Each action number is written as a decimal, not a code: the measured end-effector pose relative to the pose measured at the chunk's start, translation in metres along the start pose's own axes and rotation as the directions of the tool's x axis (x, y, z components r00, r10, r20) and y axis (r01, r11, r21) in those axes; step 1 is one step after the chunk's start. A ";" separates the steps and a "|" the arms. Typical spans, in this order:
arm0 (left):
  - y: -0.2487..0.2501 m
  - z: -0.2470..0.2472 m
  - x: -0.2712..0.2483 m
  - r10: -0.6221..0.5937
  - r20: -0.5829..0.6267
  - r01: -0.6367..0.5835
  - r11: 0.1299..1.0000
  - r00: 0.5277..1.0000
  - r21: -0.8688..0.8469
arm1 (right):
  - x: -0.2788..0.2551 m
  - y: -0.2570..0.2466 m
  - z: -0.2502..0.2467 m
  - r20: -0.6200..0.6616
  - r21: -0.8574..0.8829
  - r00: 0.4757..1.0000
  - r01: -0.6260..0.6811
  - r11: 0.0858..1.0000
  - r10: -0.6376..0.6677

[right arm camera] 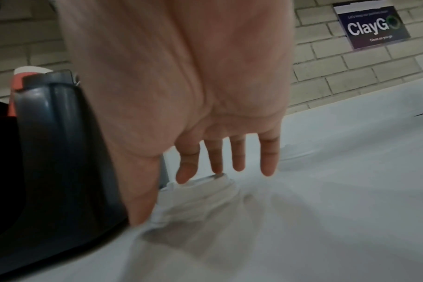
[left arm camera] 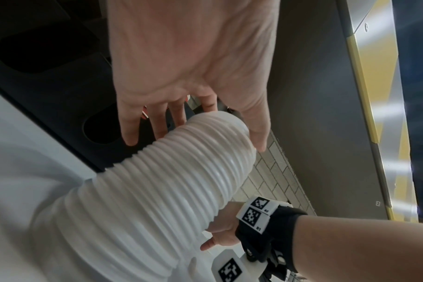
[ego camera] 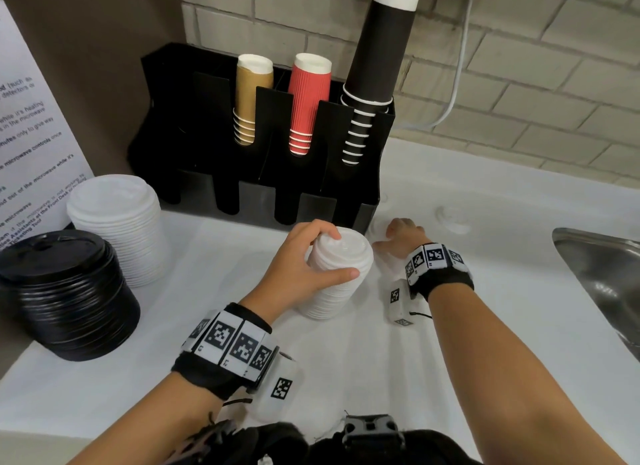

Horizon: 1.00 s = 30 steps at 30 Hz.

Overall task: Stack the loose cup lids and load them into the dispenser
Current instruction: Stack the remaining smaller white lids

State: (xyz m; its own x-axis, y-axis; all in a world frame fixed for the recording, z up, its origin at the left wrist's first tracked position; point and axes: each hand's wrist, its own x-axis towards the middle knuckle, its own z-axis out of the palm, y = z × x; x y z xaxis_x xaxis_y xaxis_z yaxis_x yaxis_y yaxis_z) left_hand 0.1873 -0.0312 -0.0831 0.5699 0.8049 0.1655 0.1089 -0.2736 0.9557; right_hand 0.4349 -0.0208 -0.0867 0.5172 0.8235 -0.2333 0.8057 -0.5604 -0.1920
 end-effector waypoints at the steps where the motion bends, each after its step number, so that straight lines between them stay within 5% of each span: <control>1: 0.000 0.000 0.000 0.004 -0.002 -0.004 1.000 1.000 -0.003 | 0.001 0.001 0.000 0.011 0.009 0.999 0.030 1.000 -0.030; 8: 0.000 0.001 0.001 0.008 0.006 -0.008 1.000 1.000 -0.004 | -0.002 -0.001 -0.008 0.015 0.036 0.999 0.044 0.998 -0.045; 11: -0.003 0.001 0.002 -0.019 -0.003 0.019 1.000 1.000 0.004 | -0.010 -0.002 -0.022 0.018 0.241 1.000 -0.010 0.970 0.005; 15: -0.006 0.001 0.003 -0.004 -0.010 0.004 1.000 1.000 0.031 | -0.042 -0.003 -0.034 -0.094 0.615 0.994 0.099 0.782 -0.052; 19: -0.006 0.002 0.002 0.001 -0.026 0.000 1.000 1.000 0.028 | -0.084 -0.012 -0.033 -0.223 0.797 0.969 0.245 0.552 -0.107; 21: -0.006 0.002 0.002 0.000 -0.034 0.001 1.000 0.999 0.025 | -0.098 -0.018 -0.029 -0.262 0.795 0.943 0.333 0.507 -0.206; 30: -0.003 0.002 0.001 -0.031 -0.048 0.032 0.999 0.998 0.013 | -0.114 -0.037 -0.017 -0.327 0.627 0.840 0.535 0.566 -0.432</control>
State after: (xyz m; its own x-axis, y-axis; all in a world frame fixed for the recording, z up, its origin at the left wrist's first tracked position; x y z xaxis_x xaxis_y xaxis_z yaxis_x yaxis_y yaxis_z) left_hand 0.1889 -0.0309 -0.0866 0.5264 0.8374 0.1468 0.1378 -0.2544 0.9572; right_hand 0.3512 -0.0921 -0.0366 0.1807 0.9632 0.1989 0.5522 0.0680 -0.8309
